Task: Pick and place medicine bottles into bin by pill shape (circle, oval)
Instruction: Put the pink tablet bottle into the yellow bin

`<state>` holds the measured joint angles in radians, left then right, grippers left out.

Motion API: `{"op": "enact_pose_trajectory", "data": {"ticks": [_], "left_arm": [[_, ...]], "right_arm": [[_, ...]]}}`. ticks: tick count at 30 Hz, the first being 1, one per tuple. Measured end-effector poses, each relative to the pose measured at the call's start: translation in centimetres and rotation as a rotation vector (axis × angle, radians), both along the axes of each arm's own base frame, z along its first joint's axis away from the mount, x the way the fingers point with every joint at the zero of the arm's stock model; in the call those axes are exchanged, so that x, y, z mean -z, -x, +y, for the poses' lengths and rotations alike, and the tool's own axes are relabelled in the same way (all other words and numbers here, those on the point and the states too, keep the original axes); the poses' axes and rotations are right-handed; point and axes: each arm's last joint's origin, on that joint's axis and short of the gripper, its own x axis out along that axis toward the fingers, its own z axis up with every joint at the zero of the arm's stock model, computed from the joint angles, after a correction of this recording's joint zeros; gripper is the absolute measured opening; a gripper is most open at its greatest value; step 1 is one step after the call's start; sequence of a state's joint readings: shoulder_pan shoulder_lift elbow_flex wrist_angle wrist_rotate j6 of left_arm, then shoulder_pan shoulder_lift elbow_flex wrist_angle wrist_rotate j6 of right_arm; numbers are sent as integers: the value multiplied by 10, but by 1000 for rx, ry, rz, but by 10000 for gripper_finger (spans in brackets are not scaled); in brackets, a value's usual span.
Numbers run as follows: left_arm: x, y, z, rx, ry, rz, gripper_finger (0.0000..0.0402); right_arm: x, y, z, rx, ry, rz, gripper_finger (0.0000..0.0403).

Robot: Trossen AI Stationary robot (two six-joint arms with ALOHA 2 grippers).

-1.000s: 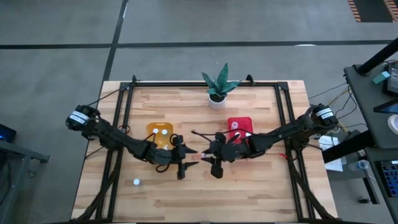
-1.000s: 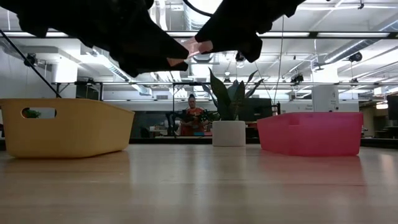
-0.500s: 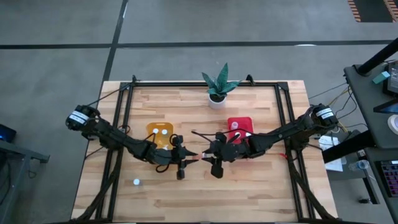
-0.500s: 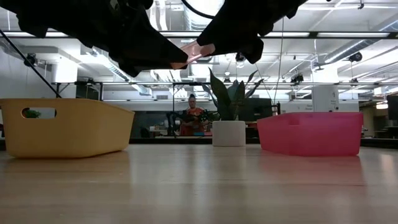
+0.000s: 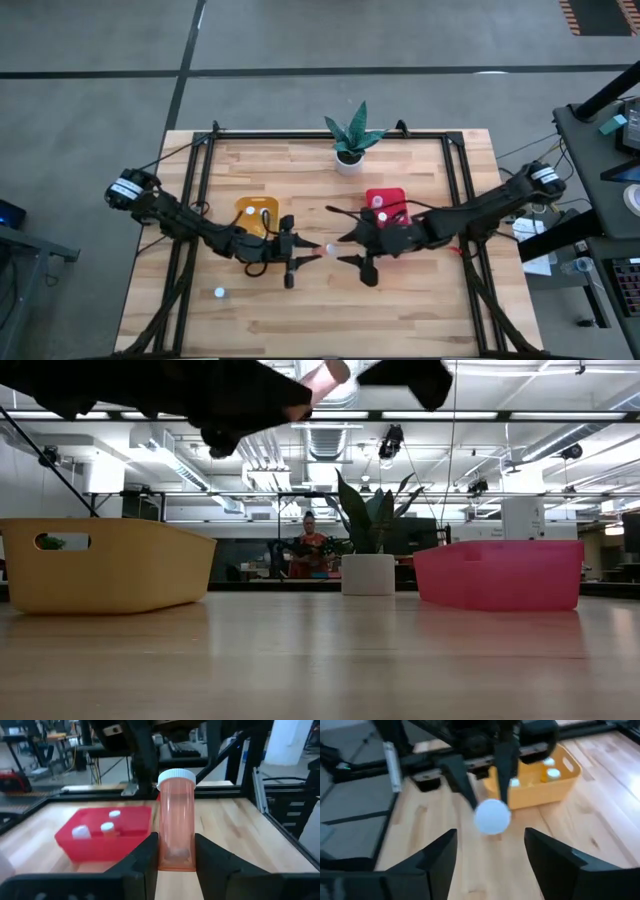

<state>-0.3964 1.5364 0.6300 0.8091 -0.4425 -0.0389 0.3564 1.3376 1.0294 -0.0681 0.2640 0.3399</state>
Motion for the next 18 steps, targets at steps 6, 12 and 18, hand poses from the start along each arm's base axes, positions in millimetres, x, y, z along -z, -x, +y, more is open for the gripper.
{"op": "enact_pose_trajectory", "data": {"ticks": [6, 12, 18], "left_arm": [[-12, 0, -5, 121, -28, -123, 82], [-28, 2, -7, 235, -66, -285, 83], [-32, 3, -8, 268, -92, -338, 83]], "right_arm": [[0, 26, 15, 20, 119, -40, 226], [11, 30, 35, -41, 190, -187, 226], [27, 19, 43, -67, 275, -423, 226]]}}
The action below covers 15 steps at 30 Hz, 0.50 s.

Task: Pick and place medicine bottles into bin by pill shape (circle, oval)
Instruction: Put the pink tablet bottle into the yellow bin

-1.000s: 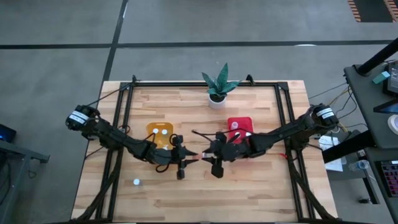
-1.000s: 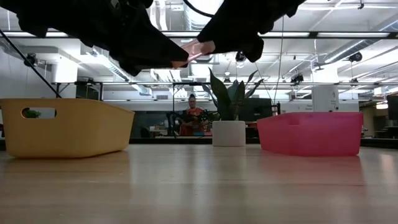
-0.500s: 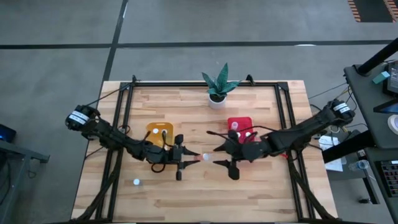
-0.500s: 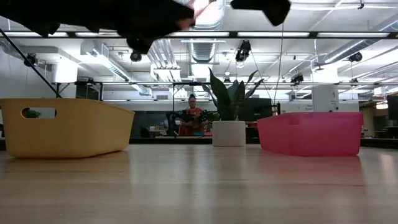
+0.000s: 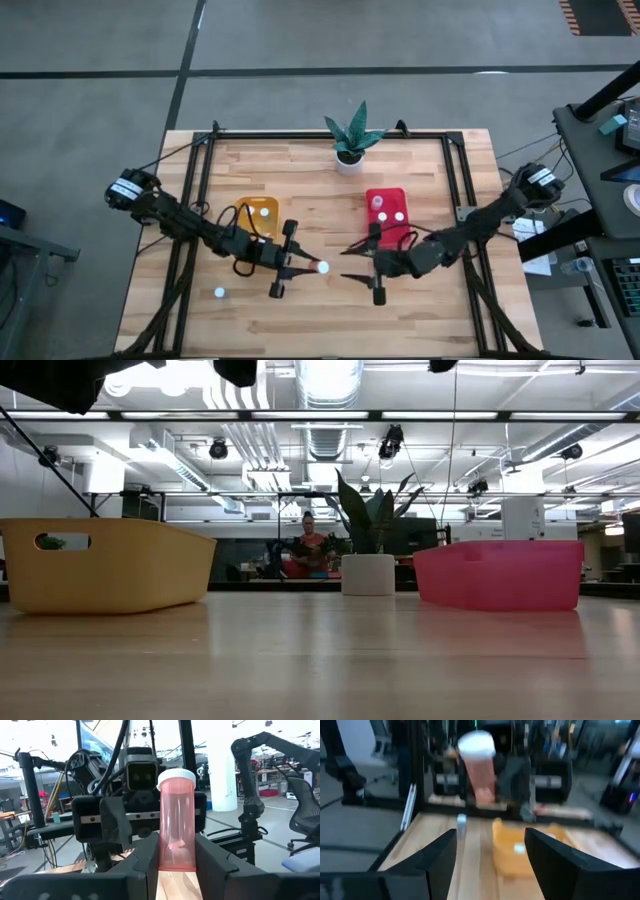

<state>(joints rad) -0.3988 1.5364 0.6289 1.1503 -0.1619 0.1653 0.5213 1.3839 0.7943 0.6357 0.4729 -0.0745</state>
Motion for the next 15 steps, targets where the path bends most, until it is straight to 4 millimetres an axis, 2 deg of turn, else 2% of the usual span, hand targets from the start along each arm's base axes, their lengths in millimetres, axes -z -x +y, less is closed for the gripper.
{"op": "enact_pose_trajectory", "data": {"ticks": [9, 15], "left_arm": [[1, 0, 1, -3, -6, 5, 83], [1, -1, 2, -6, -7, 5, 83]], "right_arm": [[17, -29, 12, 18, 98, -248, 226], [17, -45, 19, 33, 126, -281, 226]]}}
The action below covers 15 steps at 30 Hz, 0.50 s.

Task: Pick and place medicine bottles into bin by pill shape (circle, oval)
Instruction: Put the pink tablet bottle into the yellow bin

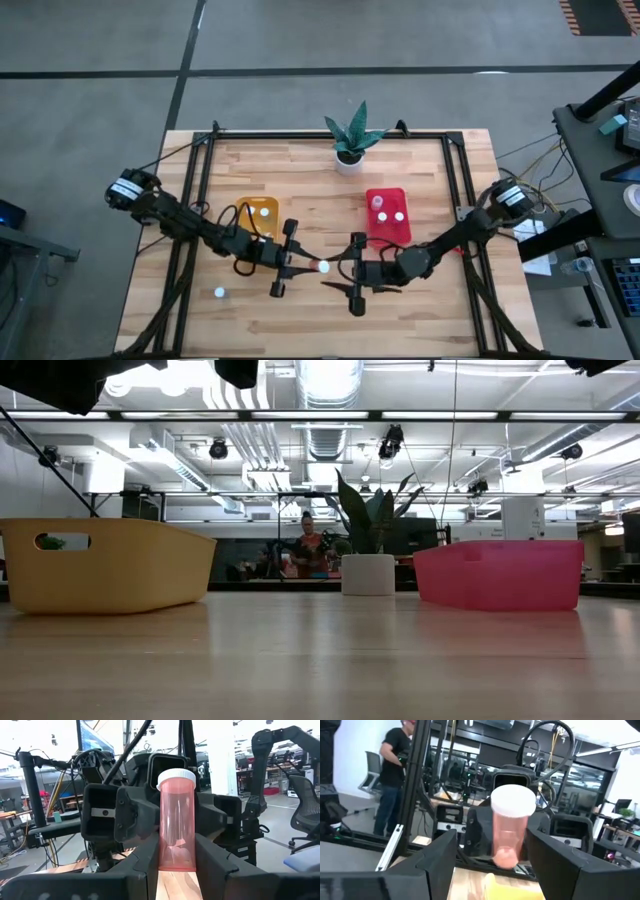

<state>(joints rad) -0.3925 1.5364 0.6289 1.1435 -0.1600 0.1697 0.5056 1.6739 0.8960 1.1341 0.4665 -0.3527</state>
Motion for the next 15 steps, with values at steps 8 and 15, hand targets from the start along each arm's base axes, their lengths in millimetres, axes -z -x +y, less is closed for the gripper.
{"op": "enact_pose_trajectory", "data": {"ticks": [8, 15], "left_arm": [[0, 0, 0, -1, -1, 0, 83], [0, 0, 0, -1, 0, 1, 83]], "right_arm": [[-3, -5, -4, 18, -29, -2, 184], [-1, -8, -8, 27, -35, 7, 130]]}}
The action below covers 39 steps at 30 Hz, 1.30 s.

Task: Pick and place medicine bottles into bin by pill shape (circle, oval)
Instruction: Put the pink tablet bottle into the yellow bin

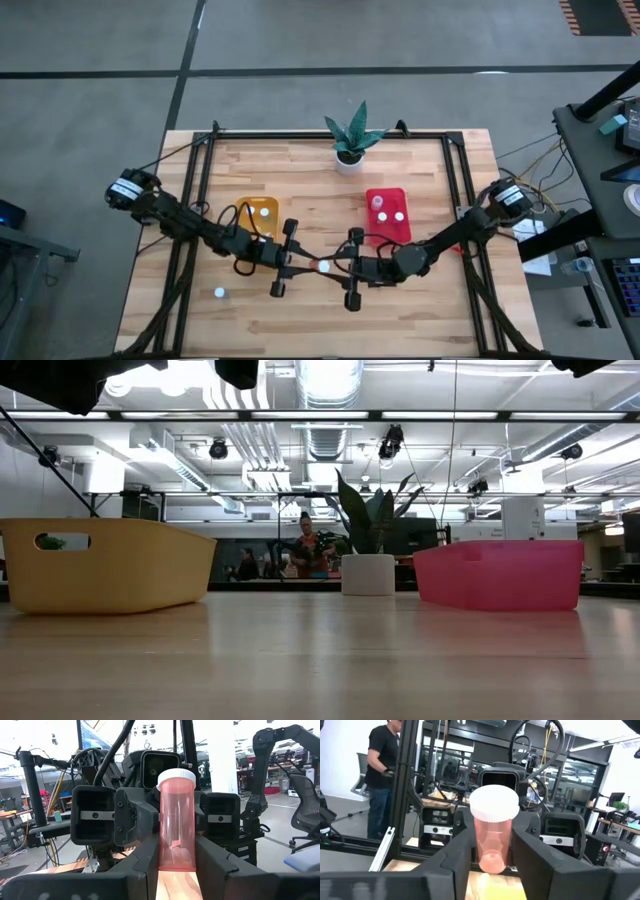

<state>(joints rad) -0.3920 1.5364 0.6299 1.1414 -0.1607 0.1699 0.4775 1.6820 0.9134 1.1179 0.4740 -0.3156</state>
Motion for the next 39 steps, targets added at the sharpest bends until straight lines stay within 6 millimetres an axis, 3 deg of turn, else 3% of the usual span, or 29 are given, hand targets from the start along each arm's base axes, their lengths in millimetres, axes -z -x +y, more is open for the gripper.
{"op": "enact_pose_trajectory", "data": {"ticks": [11, 20, 27, 33, 39], "left_arm": [[0, -1, 2, -11, 4, 0, 88], [1, -1, 2, -12, 7, 12, 154], [5, 0, 3, -13, 23, 104, 200], [1, 4, 4, -9, 32, 163, 206], [0, 6, 8, -22, 80, 214, 206]], "right_arm": [[1, -1, -2, 4, -12, 6, 73], [-1, 0, -3, -1, -25, 48, 83], [-4, 9, -8, -13, -79, 242, 84], [-5, 26, -16, 11, -142, 464, 84], [12, 38, -22, 78, -214, 679, 84]]}}
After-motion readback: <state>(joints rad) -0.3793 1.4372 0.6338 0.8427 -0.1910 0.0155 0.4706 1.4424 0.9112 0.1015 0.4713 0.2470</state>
